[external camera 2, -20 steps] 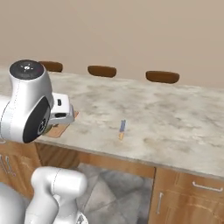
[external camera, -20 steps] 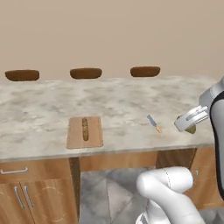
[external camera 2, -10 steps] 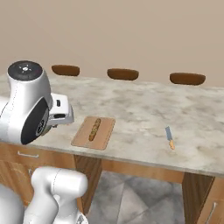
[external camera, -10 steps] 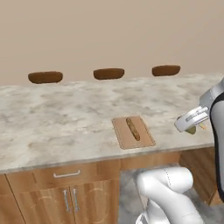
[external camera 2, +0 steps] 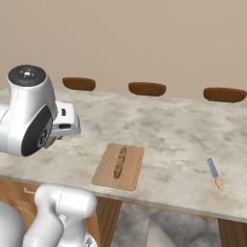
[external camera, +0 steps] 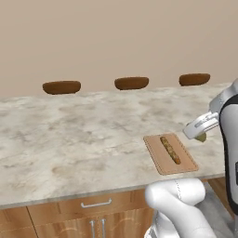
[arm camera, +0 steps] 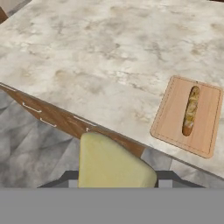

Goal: Retrieve the sausage and cheese from the fridge and place them on the cutting board on the counter.

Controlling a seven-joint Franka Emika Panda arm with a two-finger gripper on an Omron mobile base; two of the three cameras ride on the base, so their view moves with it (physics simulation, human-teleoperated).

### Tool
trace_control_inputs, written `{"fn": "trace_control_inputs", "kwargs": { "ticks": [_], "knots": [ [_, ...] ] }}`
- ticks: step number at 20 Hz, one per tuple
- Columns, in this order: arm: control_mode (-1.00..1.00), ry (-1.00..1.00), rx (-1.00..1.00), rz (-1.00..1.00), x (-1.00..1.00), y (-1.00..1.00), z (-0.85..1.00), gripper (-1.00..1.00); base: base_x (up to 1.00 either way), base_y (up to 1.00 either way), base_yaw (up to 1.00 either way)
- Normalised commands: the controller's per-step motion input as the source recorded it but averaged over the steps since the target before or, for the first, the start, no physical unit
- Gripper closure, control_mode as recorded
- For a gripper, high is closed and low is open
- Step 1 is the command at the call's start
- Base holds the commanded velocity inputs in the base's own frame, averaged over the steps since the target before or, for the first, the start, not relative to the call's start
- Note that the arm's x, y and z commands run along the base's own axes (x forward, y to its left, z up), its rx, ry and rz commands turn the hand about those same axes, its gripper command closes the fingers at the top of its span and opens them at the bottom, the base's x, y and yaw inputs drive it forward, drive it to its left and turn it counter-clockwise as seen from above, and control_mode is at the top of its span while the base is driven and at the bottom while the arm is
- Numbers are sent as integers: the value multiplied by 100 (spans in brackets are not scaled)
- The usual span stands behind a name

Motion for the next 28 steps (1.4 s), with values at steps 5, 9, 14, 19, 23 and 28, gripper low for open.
{"fn": "trace_control_inputs", "kwargs": {
  "ticks": [5,9,14,19,23,28],
  "knots": [
    [100,0,0,0,0,0,0,100,0,0,0],
    [100,0,0,0,0,0,0,100,0,0,0],
    [-100,0,0,0,0,0,0,100,0,0,0],
    [-100,0,0,0,0,0,0,100,0,0,0],
    [-100,0,0,0,-19,0,-3,100,0,0,0],
    [-100,9,-7,1,34,-28,-27,100,0,0,0]
  ]
}}
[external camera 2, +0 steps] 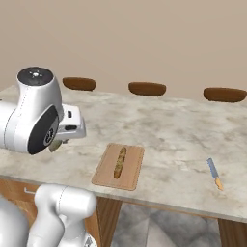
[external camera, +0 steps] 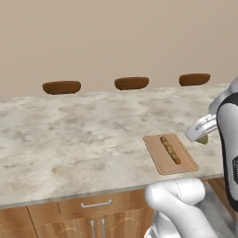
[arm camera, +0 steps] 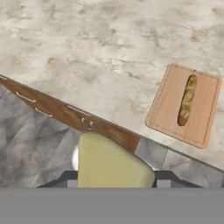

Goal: Retrieve the sausage and cheese from the fridge and place them on the cutting board on the counter.

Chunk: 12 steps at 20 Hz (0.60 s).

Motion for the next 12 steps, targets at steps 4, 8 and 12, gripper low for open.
{"fn": "trace_control_inputs", "kwargs": {
  "ticks": [4,8,12],
  "knots": [
    [-100,1,-1,0,77,-32,-35,100,0,0,0],
    [-100,0,-4,0,63,-3,-71,100,0,0,0],
    [-100,2,-3,0,65,0,-99,100,0,0,0]
  ]
}}
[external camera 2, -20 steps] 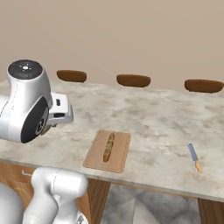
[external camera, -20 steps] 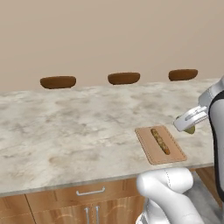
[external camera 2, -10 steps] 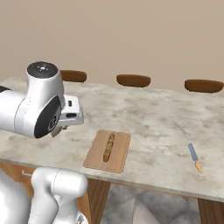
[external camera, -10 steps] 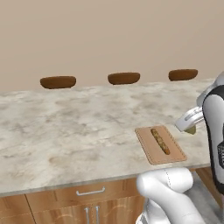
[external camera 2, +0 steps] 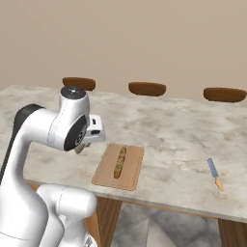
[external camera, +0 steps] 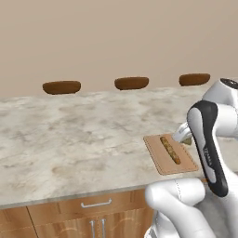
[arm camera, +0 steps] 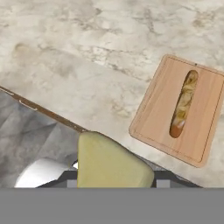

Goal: Retrieve the sausage and cheese from the fridge and place them on the cutting board on the counter.

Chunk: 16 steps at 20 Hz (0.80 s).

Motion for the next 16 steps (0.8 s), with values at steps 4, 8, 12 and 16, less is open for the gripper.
{"fn": "trace_control_inputs", "kwargs": {
  "ticks": [4,8,12,16],
  "knots": [
    [-100,0,0,0,43,0,-94,100,0,0,0],
    [-100,12,0,0,57,-5,-57,100,0,0,0],
    [-100,2,0,0,47,0,-58,100,0,0,0],
    [-100,1,0,0,43,-12,-25,100,0,0,0]
  ]
}}
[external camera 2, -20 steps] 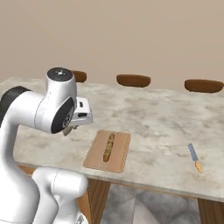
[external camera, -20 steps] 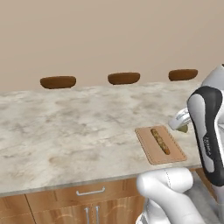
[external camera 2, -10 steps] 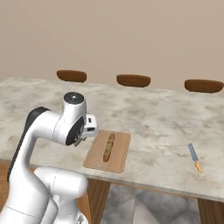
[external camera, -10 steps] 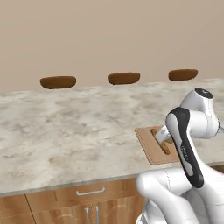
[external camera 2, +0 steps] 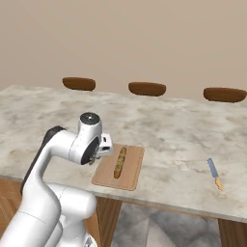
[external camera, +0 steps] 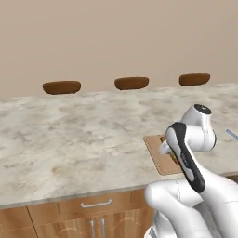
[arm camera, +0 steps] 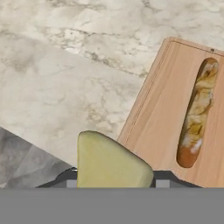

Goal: Retrieve the sausage and cheese from the fridge and place them on the cutting board on the counter.

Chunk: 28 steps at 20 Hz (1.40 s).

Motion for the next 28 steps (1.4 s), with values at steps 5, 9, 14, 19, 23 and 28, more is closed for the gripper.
{"fn": "trace_control_inputs", "kwargs": {
  "ticks": [5,9,14,19,23,28],
  "knots": [
    [-100,0,0,0,38,-26,-33,100,0,0,0],
    [-100,0,0,0,40,-4,-31,100,0,0,0],
    [-100,0,0,0,37,0,-40,100,0,0,0],
    [-100,0,0,0,26,-8,-28,100,0,0,0],
    [-100,0,0,0,26,-3,-16,100,0,0,0],
    [-100,0,0,0,31,0,-28,100,0,0,0]
  ]
}}
